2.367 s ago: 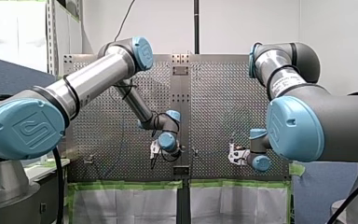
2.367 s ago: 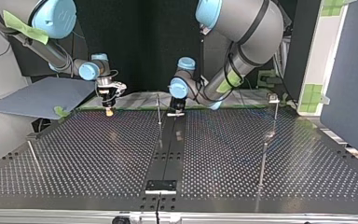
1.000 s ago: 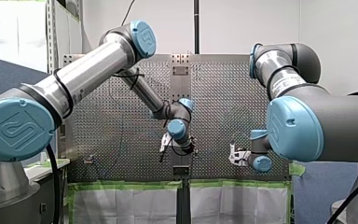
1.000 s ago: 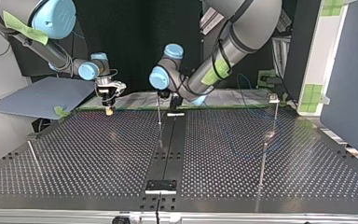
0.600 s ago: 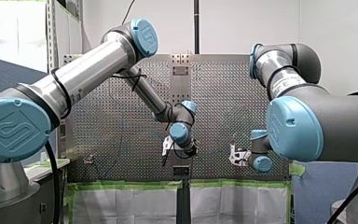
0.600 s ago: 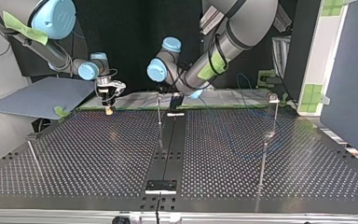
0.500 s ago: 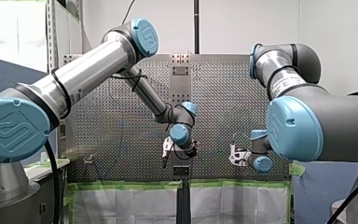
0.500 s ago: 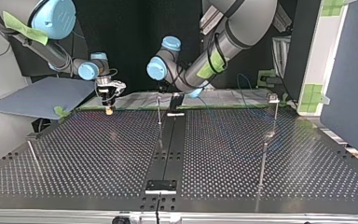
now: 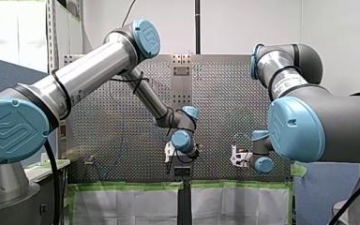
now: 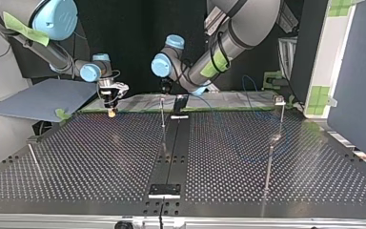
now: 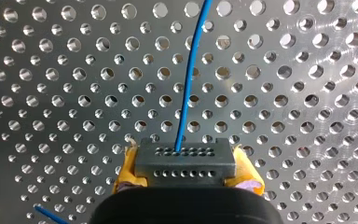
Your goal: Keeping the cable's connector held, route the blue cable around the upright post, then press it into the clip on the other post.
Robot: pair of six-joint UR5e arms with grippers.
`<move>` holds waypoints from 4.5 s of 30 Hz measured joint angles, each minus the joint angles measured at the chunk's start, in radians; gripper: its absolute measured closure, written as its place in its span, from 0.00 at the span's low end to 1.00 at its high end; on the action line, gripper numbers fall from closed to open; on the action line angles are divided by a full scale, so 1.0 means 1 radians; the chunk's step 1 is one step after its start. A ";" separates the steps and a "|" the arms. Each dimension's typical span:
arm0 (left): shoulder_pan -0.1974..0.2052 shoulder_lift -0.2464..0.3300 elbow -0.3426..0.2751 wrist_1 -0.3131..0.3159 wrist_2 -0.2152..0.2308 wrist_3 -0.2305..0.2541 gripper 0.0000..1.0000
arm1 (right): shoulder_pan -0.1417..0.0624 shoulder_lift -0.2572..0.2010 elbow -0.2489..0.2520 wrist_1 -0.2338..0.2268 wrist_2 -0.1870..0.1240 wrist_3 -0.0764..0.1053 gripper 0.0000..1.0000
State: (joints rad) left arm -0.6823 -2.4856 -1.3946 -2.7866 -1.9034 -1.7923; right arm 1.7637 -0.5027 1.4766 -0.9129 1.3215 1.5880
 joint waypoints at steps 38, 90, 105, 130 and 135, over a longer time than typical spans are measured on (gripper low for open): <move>-0.009 -0.002 -0.042 0.059 0.003 -0.051 0.00 | 0.000 0.000 0.000 0.002 0.000 0.001 1.00; -0.070 0.375 -0.411 0.160 -0.177 -0.240 0.00 | 0.000 0.002 0.000 0.005 -0.010 0.012 1.00; -0.087 0.514 -0.550 0.243 -0.258 -0.322 0.00 | 0.000 0.003 0.000 0.002 -0.011 0.014 1.00; -0.100 0.724 -0.760 0.266 -0.268 -0.365 0.00 | -0.005 0.003 0.000 0.005 -0.016 0.008 1.00; -0.100 0.729 -0.765 0.266 -0.268 -0.364 0.00 | -0.005 0.003 0.000 0.005 -0.016 0.008 1.00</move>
State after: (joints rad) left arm -0.7827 -1.7567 -2.1598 -2.5205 -2.1712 -2.1567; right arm 1.7588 -0.4997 1.4765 -0.9083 1.3055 1.5957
